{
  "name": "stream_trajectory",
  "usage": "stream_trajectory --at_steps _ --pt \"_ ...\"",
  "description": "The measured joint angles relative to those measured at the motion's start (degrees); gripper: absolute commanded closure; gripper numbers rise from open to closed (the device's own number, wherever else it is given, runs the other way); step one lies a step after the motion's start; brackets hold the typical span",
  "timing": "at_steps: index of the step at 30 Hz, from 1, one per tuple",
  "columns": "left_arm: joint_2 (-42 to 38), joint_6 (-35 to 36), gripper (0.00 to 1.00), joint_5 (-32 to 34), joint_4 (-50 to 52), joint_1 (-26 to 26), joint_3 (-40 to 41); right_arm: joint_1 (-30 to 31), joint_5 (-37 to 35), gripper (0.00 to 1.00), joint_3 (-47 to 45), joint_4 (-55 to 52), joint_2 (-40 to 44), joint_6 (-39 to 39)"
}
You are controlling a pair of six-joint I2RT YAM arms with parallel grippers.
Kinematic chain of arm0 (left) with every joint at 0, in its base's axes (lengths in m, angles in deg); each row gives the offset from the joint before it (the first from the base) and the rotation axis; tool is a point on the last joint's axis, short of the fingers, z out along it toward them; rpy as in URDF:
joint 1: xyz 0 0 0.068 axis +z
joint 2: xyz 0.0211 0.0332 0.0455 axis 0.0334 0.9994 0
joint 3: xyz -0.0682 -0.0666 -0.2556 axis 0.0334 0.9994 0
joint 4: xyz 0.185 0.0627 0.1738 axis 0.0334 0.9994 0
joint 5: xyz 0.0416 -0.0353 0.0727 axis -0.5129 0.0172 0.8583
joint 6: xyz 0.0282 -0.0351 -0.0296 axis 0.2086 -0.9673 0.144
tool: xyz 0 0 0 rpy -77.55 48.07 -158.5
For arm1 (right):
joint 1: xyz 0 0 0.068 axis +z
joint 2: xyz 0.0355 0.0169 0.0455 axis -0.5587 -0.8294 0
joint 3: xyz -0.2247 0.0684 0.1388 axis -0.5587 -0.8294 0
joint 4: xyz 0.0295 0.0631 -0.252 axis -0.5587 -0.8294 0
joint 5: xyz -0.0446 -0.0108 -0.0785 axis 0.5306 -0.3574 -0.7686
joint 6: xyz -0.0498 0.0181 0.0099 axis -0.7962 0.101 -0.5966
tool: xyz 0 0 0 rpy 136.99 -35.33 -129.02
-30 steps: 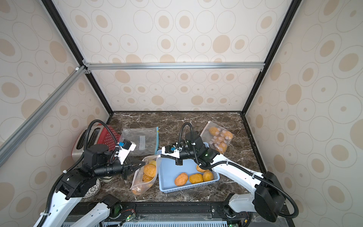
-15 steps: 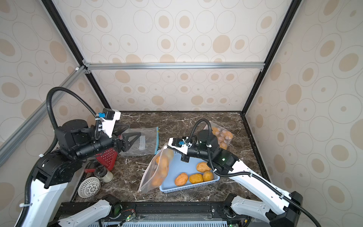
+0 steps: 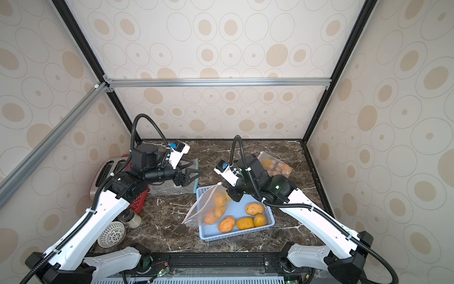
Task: Put the potatoes into a zipper bag and zip it
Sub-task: Zip the zipper on the zipper food storage bag.
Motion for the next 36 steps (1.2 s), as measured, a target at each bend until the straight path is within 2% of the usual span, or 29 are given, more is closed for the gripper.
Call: stream_trajectory --at_steps 3,6,12,18,21,28,30,31,33,36 --pt "2.3 0.8 0.23 -1.8 -2.8 -1.6 0.0 0.0 -3.9 1.0 2.1 -3.8 -2.1 2.9" --pt "4.7 2.3 0.22 -2.3 -6.0 -5.4 0.3 0.0 -7.3 1.0 4.0 -5.7 -2.7 4.8" --pt "7.6 6.3 0.25 1.4 -11.5 -12.6 5.6 -0.1 -5.0 1.0 4.7 -6.5 -2.6 6.7" --pt "7.2 10.8 0.35 6.2 -13.6 -14.5 11.6 -0.2 -3.1 1.0 3.9 -6.4 -1.7 6.5" --pt "6.8 12.2 0.51 7.4 -14.1 -14.9 13.6 -0.2 -1.8 1.0 3.1 -6.1 -1.2 6.4" --pt "4.2 13.3 1.0 11.1 -15.7 -15.3 15.6 -1.3 0.4 1.0 1.4 -5.1 -0.2 5.5" --pt "2.6 14.0 1.0 11.3 -16.6 -15.4 16.7 -1.9 1.8 0.99 0.2 -3.7 0.5 4.7" --pt "1.8 13.9 1.0 11.3 -16.8 -15.5 17.3 -2.1 2.6 0.92 -0.7 -3.0 1.1 3.8" --pt "0.4 14.2 1.0 10.9 -17.1 -15.5 18.2 -2.1 4.2 0.67 -3.0 -0.9 3.0 1.7" --pt "-1.2 14.8 1.0 9.7 -17.2 -15.5 19.3 -2.4 6.8 0.52 -10.2 4.0 8.8 -4.5"
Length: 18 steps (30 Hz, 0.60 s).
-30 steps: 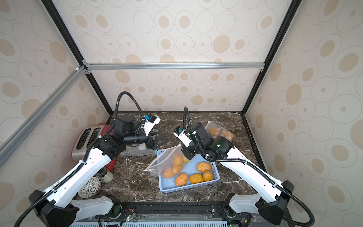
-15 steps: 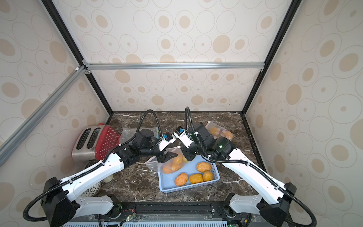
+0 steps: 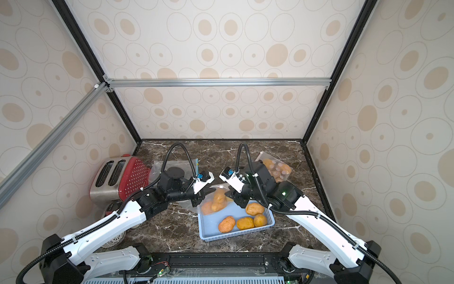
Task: Put the potatoes into a zipper bag and zip it
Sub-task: Zip the zipper on the zipper food storage bag.
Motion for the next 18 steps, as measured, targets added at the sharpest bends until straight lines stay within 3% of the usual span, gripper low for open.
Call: stream_trajectory --at_steps 1,4,9,12,16,18 --pt "-0.4 0.2 1.0 -0.7 -0.1 0.0 0.3 0.0 0.7 0.46 -3.5 2.7 2.8 -1.9" --pt "-1.1 0.7 1.0 -2.6 -0.3 -0.1 1.2 0.0 2.6 0.43 -12.8 9.9 9.9 -7.0" --pt "-1.1 1.5 1.0 -5.0 -0.3 -0.3 1.8 0.0 4.8 0.46 -17.5 19.1 12.9 -11.3" --pt "-1.2 1.6 1.0 -6.1 -0.3 -0.3 1.9 0.0 6.2 0.52 -17.5 23.1 12.9 -12.7" --pt "-2.2 1.9 1.0 -7.1 -0.4 -0.4 2.3 0.0 7.2 0.7 -17.7 26.2 12.9 -13.6" --pt "-2.8 2.0 1.0 -7.3 -0.4 -0.4 2.4 0.0 7.8 0.72 -17.7 26.4 12.9 -13.8"
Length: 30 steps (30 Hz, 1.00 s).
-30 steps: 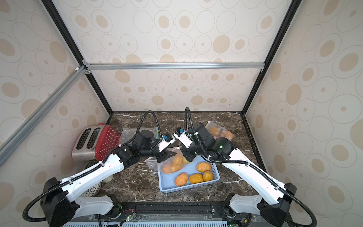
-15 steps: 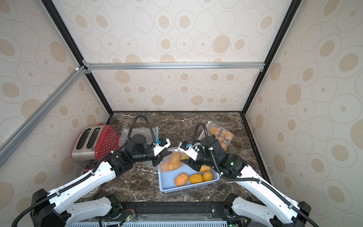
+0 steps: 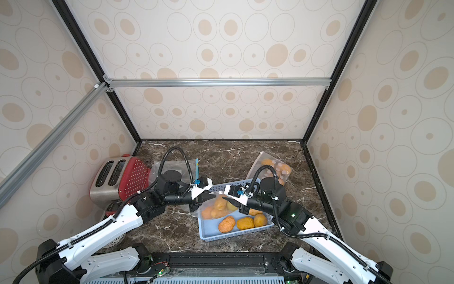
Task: Put the potatoes into a zipper bag and zip it
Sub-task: Zip the zipper on the zipper food storage bag.
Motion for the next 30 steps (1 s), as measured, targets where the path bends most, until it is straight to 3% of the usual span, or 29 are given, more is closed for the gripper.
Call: stream_trajectory --at_steps 4,6,13,19,25,26,30 --pt "-0.3 0.2 1.0 -0.2 0.0 0.0 0.0 0.0 0.4 0.62 0.0 -0.1 0.0 -0.4" --pt "-0.5 0.4 1.0 -0.2 -0.1 0.0 0.2 0.0 0.6 0.62 -0.4 0.4 0.1 -0.4" --pt "-1.9 1.0 1.0 -0.2 -0.1 -0.2 1.0 0.0 1.3 0.74 -1.9 0.9 0.6 0.2" --pt "-1.9 1.1 1.0 -0.1 -0.1 -0.2 1.1 0.0 1.7 0.92 -2.6 1.9 2.3 1.4" --pt "-1.9 1.3 1.0 0.3 -0.3 -0.3 1.1 0.0 1.8 1.0 -2.7 2.3 2.8 1.7" --pt "-1.9 1.3 0.98 0.5 -0.3 -0.3 1.1 0.0 1.8 1.0 -2.7 2.3 2.8 1.8" --pt "-1.9 1.6 0.52 2.6 -0.8 -0.5 1.3 0.0 1.8 1.0 -2.6 1.7 2.8 2.7"
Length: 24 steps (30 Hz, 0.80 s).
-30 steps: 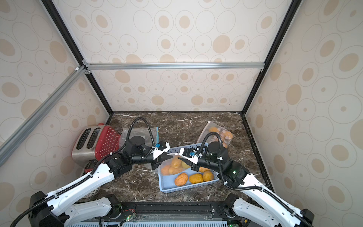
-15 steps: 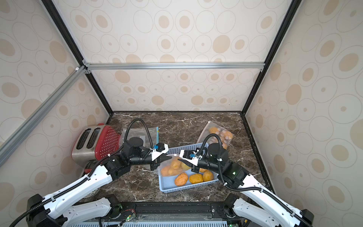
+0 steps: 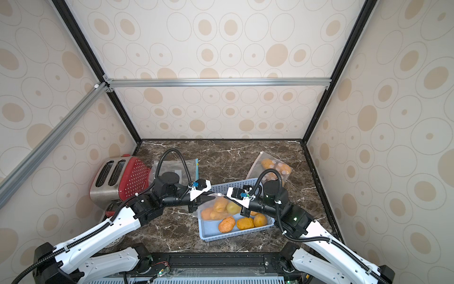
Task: Put the potatoes into a zipper bag and zip it
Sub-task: Zip the zipper on the zipper food storage bag.
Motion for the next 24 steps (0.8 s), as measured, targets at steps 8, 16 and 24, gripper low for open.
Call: stream_trajectory --at_steps 8,16,24 --pt "-0.3 0.2 0.25 6.2 -1.4 0.0 0.4 0.0 0.0 1.0 -0.3 -1.2 0.3 1.7" --pt "-1.8 0.3 0.3 3.9 -4.5 0.0 0.7 0.0 2.1 1.0 0.6 -4.0 -0.8 3.4" --pt "-1.9 0.4 0.36 0.3 -7.1 -0.1 0.7 0.0 4.0 1.0 3.0 -6.9 -2.8 4.0"
